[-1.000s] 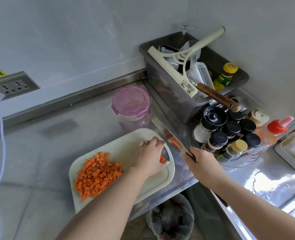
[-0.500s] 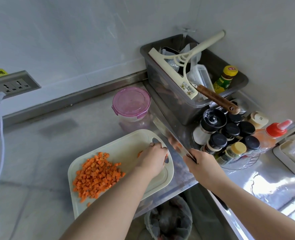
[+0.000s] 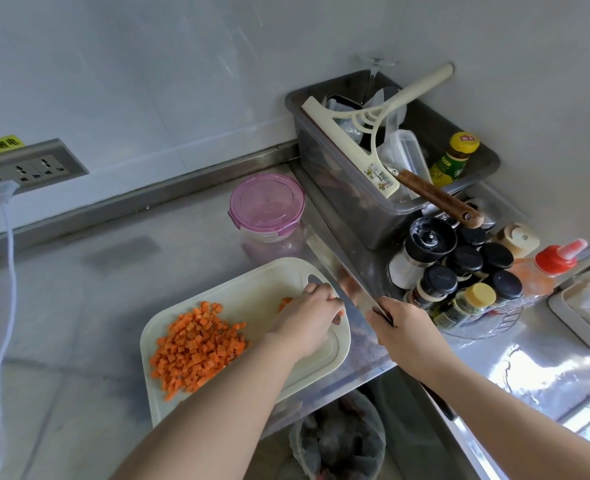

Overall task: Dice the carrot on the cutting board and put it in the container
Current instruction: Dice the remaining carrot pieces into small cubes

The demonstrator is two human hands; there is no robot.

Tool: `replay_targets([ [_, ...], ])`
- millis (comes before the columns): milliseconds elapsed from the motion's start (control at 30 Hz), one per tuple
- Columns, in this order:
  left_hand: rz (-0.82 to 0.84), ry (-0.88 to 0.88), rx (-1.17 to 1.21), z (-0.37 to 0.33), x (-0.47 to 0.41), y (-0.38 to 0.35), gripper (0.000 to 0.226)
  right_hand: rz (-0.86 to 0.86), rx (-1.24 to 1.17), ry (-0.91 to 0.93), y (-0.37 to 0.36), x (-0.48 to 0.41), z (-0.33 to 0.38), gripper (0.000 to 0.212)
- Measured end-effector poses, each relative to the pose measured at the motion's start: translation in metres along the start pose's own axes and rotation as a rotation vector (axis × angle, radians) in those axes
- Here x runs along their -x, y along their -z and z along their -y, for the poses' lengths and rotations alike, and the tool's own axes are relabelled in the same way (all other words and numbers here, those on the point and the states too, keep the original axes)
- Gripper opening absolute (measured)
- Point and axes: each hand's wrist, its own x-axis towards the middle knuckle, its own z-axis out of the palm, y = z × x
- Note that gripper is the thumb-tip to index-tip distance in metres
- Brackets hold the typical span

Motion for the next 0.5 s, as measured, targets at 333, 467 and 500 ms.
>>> replay_targets([
  [333, -0.274, 0.523, 0.21, 0.006, 0.069, -0.021, 0.06, 0.175, 0.009, 0.013, -0.026, 0.013, 0.021, 0.032],
  [467, -0.311, 0.504, 0.293, 0.012, 0.074, -0.029, 0.057, 0.251, 0.045, 0.02, -0.045, 0.017, 0.026, 0.032],
  [500, -0.306, 0.489, 0.325, 0.014, 0.077, -0.029, 0.058, 0.265, 0.047, 0.014, -0.048, 0.017, 0.027, 0.029],
])
